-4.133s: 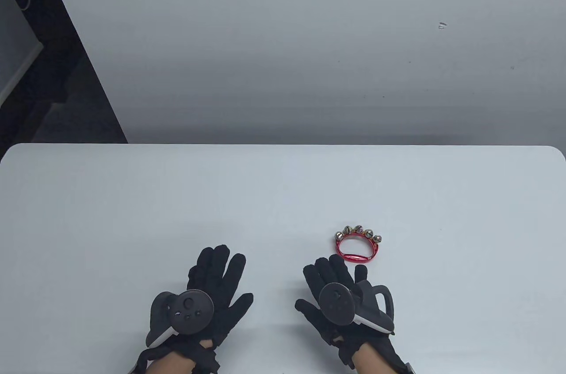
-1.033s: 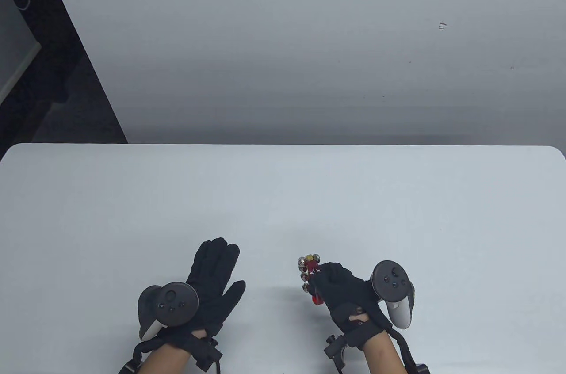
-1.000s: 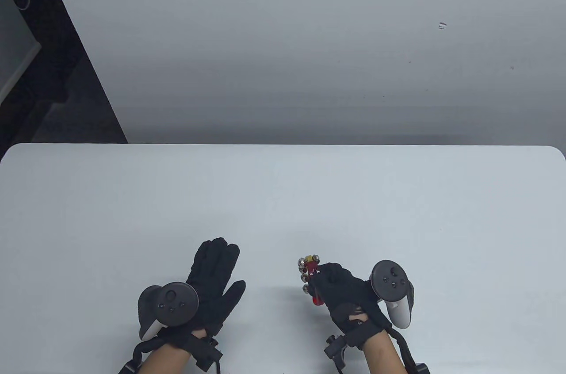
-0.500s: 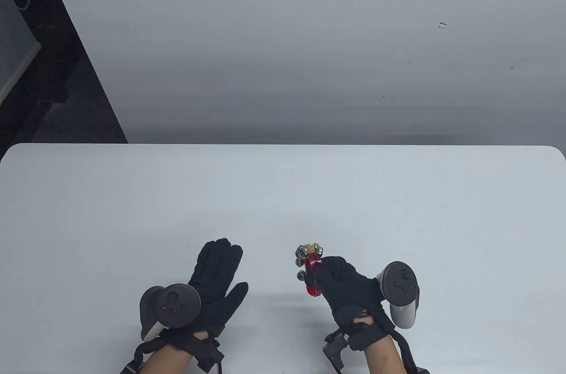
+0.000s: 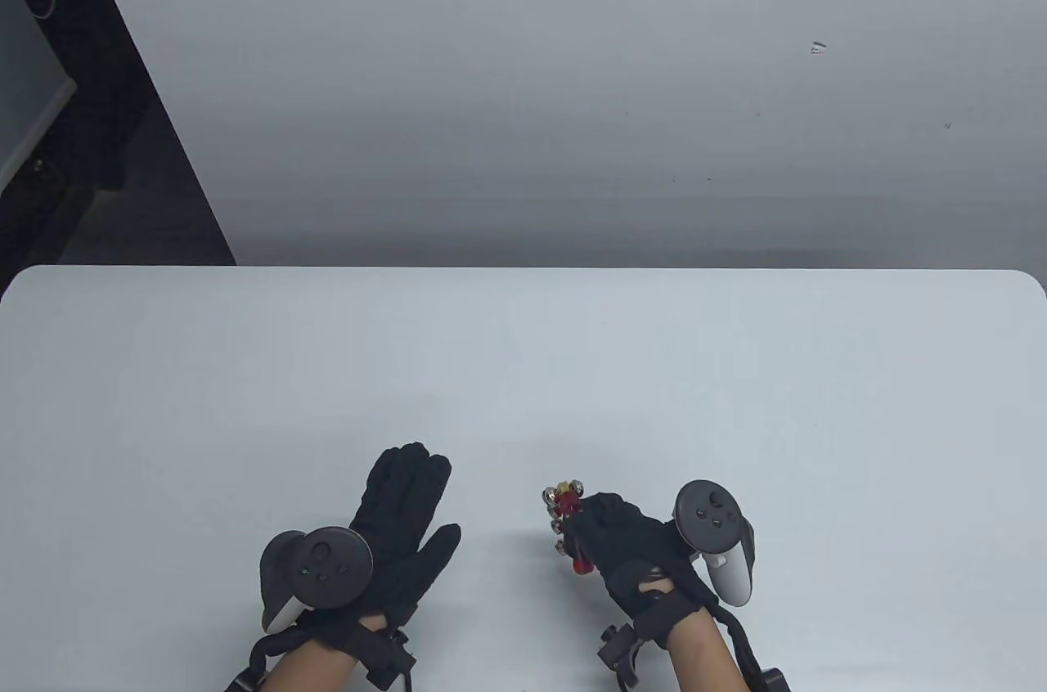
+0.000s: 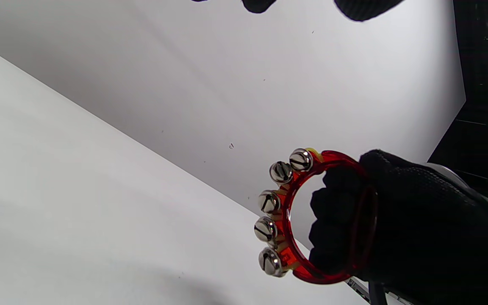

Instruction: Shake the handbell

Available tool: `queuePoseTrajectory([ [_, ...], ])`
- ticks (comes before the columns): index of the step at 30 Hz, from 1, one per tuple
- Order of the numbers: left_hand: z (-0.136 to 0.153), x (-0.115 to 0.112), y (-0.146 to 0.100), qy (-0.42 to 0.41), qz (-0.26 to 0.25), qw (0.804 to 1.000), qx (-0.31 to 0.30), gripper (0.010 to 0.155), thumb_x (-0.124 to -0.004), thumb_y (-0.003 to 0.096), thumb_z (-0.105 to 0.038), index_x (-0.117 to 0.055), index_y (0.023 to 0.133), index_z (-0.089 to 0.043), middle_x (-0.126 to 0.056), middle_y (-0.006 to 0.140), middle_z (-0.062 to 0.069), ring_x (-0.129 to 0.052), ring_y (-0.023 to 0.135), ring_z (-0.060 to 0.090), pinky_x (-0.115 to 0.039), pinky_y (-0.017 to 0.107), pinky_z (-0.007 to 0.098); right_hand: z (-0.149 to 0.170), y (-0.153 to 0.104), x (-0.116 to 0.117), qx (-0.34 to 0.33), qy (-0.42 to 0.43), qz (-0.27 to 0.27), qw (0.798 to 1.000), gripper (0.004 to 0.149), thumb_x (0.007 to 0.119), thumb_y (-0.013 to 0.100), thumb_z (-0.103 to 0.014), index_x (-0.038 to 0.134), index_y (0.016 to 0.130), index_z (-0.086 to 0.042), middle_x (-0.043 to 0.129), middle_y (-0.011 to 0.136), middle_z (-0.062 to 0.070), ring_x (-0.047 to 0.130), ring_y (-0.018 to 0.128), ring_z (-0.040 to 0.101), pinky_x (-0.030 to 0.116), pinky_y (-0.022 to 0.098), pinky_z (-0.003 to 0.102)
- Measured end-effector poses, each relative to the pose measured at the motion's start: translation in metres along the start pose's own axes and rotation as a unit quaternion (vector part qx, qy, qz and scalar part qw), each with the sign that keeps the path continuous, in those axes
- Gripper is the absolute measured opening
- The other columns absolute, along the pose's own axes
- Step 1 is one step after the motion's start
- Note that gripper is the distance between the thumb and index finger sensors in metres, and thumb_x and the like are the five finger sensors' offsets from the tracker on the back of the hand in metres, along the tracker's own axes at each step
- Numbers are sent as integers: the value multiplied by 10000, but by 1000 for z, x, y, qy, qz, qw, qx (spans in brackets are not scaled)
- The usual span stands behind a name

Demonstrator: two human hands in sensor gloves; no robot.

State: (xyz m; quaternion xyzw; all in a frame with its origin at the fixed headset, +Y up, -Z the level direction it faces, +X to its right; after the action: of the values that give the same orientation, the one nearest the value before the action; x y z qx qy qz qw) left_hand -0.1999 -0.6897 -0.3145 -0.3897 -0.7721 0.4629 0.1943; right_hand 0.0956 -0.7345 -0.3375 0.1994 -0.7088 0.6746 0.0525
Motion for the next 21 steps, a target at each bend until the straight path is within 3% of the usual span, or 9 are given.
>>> queuePoseTrajectory([
  [5,0,0,0,-1,2,1000,1,737,-571,530,-618,-406,1160,-274,-341,1213,168,-311,1107,499,-441,723,672,-70,-23,-6,-162,59,13,985,425,666,526,-407,740,783,-78,787,796,124,853,669,358,673,557,550],
  [6,0,-1,0,0,3,1000,1,737,-571,530,-618,-406,1160,-274,-343,1212,169,-313,1106,498,-442,722,671,-71,-23,-7,-164,79,19,983,431,672,523,-402,742,781,-64,791,793,130,852,667,366,671,557,556],
  [11,-1,-5,1,2,9,1000,1,736,-571,530,-618,-405,1160,-275,-342,1212,169,-315,1106,497,-444,723,670,-19,-8,-3,-47,23,1,999,421,689,517,-381,753,765,-47,790,776,159,844,648,389,655,539,575],
  [21,-1,-3,1,0,4,1000,1,736,-572,530,-617,-408,1160,-274,-344,1212,168,-317,1105,500,-445,722,671,-2,-2,-1,-7,16,-5,1000,422,693,513,-379,759,762,-46,796,772,163,846,647,394,655,540,578],
])
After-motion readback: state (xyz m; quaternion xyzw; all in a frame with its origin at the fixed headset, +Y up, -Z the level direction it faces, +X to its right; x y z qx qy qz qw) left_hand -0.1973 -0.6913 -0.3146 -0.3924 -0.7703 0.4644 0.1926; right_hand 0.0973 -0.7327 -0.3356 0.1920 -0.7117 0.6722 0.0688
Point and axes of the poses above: the tracker on the back of each hand, its own z axis roughly to the little-finger side, its own y axis roughly from the wrist to the fingertips, x = y × z, the point moved 3 cm from there along y, roughly from the wrist to the fingertips
